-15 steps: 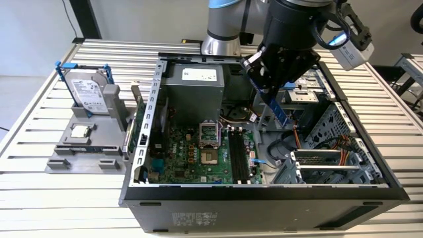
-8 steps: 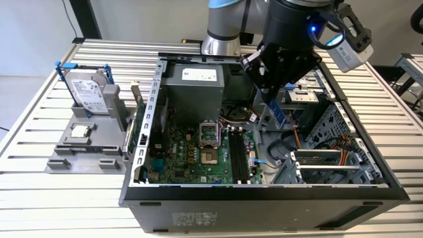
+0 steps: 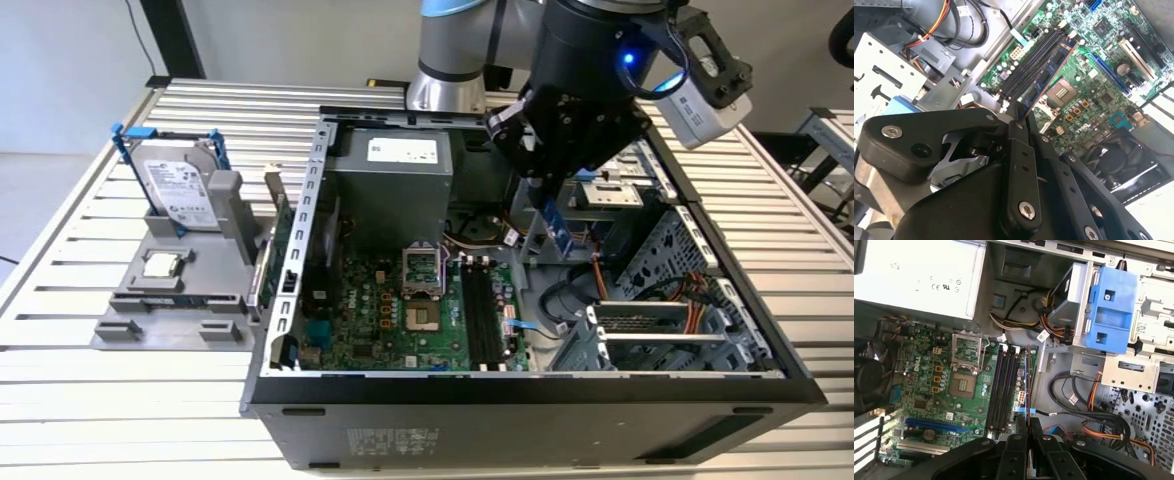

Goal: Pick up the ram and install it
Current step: 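Insert the ram into the slot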

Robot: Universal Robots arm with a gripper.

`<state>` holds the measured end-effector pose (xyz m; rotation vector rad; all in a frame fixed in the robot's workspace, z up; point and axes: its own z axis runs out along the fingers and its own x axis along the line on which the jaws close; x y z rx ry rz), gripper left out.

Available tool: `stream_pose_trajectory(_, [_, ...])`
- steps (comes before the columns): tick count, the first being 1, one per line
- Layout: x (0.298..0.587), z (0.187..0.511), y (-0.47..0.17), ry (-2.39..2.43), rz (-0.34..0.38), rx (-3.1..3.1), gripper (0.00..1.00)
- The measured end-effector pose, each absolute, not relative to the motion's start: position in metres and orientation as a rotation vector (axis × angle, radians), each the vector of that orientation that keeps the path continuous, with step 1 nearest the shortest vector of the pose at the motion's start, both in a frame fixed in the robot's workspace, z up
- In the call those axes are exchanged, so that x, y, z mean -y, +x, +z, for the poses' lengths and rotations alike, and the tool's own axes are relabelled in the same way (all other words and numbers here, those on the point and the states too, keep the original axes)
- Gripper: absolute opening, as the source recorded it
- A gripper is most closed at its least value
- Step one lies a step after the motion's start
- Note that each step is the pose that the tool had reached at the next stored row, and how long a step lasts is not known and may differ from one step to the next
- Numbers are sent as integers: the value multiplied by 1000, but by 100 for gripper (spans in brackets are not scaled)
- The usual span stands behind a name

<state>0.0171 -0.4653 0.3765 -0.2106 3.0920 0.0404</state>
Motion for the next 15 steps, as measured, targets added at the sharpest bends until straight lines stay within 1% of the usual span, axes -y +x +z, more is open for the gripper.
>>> stream_pose_trajectory(15, [465,376,17,-97,38,-3097,0])
